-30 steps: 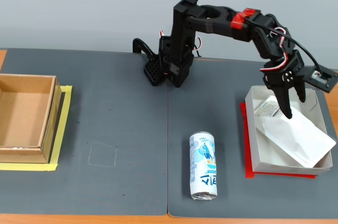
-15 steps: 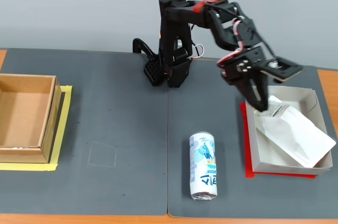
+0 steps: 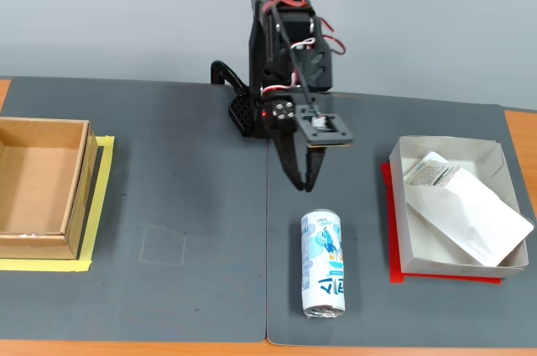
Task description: Pick the sandwich and put it in the gray box
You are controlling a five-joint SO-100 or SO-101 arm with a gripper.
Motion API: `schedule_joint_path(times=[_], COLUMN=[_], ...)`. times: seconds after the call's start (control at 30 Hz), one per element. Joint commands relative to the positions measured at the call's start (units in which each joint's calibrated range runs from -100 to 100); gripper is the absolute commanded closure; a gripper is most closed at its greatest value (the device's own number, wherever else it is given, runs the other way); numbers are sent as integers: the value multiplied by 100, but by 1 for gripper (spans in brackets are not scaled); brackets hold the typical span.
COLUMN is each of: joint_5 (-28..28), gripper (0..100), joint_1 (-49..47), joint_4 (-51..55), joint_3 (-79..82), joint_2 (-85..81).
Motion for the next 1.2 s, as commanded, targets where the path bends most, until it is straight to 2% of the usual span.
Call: schedule_joint_path(times=[0.0, 0.77, 0.87, 1.17], joint_5=[-16, -47, -235, -323], gripper=[98, 98, 98, 98], joint_1=[68, 553, 553, 553], joint_4=[-603, -1106, -1106, -1115], joint_3=[806, 5871, 6450, 7337], joint_2=[-749, -4793, -5200, -5472])
